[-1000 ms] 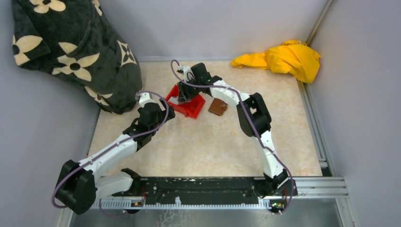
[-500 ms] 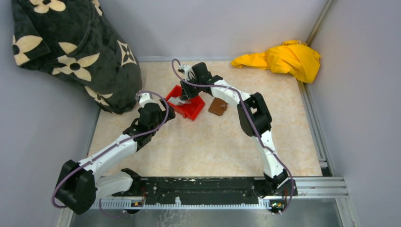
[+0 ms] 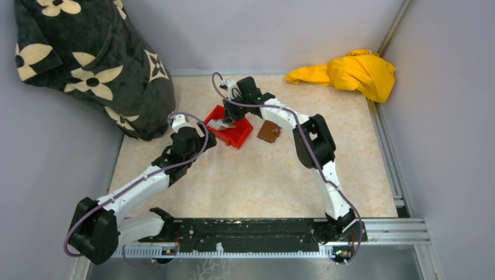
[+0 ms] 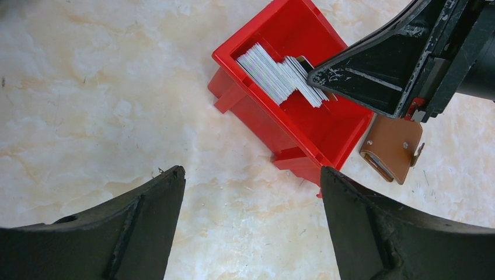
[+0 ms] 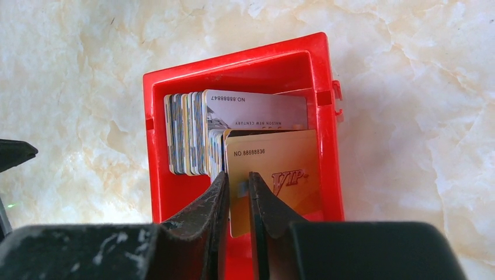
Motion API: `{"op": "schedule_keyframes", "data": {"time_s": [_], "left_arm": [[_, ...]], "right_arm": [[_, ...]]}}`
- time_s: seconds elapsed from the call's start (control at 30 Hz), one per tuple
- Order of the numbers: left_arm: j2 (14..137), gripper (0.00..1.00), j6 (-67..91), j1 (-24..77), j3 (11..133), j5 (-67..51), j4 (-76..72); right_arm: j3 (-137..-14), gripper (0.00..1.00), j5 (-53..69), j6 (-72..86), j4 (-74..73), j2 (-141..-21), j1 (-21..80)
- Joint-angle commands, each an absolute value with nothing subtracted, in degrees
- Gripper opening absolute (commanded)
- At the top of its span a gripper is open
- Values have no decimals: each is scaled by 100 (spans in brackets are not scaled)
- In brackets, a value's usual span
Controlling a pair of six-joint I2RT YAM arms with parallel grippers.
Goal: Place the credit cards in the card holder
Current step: Pick up the credit card from the storage box.
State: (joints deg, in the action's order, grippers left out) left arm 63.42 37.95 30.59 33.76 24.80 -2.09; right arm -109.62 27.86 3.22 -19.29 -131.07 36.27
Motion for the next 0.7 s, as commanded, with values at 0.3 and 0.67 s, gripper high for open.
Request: {"op": "schedule_keyframes", "data": {"time_s": [0.3,0.67], "left_arm": [[6204,91,3907,3023,3418,2409,-215],[6230,91,3924,3016,3516,2463,-232]], "right_arm": [[-11180,6,2589,286,-2037,-12545,3744],[-11039,0,2029,47,-2115,-12307,3845]]}}
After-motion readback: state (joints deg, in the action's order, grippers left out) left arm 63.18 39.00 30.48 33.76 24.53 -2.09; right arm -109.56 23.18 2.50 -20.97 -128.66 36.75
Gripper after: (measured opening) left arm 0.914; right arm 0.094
